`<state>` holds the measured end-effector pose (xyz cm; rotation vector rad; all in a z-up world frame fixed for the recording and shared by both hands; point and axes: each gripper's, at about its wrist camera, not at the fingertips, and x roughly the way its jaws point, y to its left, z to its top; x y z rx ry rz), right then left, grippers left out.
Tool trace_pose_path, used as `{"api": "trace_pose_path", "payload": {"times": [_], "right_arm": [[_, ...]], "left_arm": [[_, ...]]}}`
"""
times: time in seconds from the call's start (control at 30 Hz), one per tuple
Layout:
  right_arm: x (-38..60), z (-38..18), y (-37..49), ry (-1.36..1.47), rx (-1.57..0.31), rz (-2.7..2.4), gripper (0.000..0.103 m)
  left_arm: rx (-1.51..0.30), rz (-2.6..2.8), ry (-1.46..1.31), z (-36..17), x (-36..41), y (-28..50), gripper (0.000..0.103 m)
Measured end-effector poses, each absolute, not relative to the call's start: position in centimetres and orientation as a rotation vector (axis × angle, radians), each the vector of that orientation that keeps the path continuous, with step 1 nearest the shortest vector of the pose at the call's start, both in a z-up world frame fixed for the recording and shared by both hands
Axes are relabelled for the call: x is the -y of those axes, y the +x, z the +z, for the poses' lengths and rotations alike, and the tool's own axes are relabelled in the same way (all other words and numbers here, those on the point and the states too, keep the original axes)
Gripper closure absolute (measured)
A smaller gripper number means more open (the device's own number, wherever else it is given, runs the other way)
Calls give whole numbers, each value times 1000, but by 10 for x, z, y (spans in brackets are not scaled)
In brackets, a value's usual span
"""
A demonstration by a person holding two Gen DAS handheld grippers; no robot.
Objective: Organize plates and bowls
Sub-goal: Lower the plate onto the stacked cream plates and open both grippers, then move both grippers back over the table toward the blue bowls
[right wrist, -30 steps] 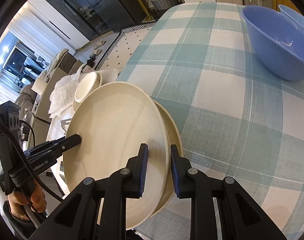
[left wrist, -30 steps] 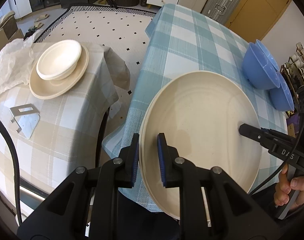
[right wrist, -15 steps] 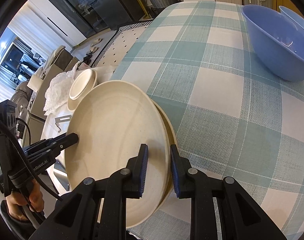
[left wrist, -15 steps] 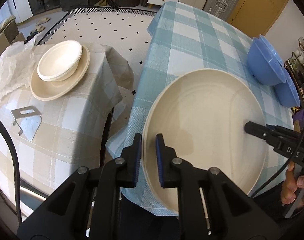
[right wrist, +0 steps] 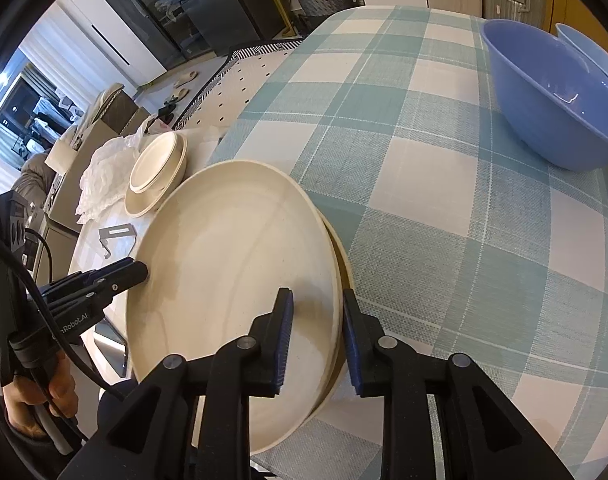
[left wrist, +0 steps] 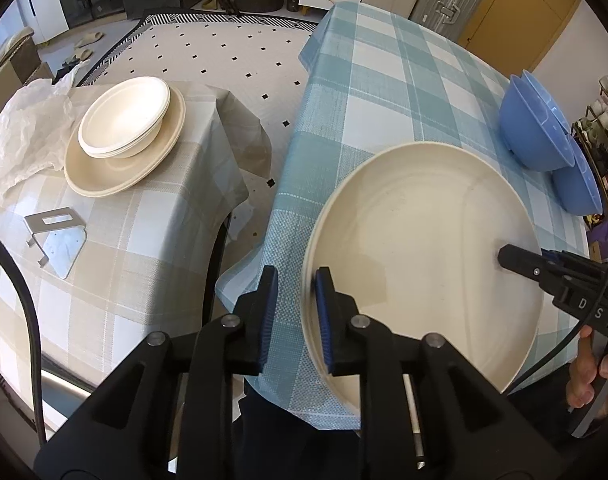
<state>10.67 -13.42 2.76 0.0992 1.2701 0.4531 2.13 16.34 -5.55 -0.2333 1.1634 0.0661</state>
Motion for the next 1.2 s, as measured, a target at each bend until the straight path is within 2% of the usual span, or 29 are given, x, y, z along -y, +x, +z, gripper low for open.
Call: {"api": "trace_pose_path", "payload": {"times": [0.03, 0.07, 0.1, 0.17, 0.33, 0.47, 0.5, 0.53, 0.6, 0.67, 0.83, 1.2], "right_arm": [[135, 28, 107, 110, -1271, 455, 74], [137, 29, 107, 127, -1272, 462, 63], [139, 33, 107, 122, -1255, 439, 39], [143, 44, 105, 85, -1198, 389, 23], [156, 58, 108, 77, -1174, 368, 23], [168, 61, 110, 92, -1174, 352, 18], [172, 62, 110, 96, -1171, 348, 16], [174, 62, 109, 99, -1170, 349, 16], [180, 63, 108, 110, -1172, 351, 12], [187, 66, 106, 121, -1163, 356, 8], [208, 75, 99, 142, -1140, 345, 1], [302, 86, 86, 275, -1107, 252, 0]], "left_arm": [[-1162, 68, -234, -55, -163, 21, 88], [-1163, 67, -237, -55, -164, 21, 87], [-1162, 63, -241, -55, -164, 20, 86], [-1158, 69, -236, -54, -164, 20, 86], [-1147, 76, -231, -45, -163, 21, 84], [-1123, 72, -212, -32, -158, 22, 64], [-1120, 67, -214, -28, -157, 22, 55], [-1109, 54, -219, -25, -155, 22, 50], [-1096, 43, -219, -19, -150, 21, 35], [-1078, 16, -233, -13, -143, 22, 27], [-1066, -4, -233, -3, -125, 26, 23], [-1007, -49, -160, 20, -55, 47, 22]]}}
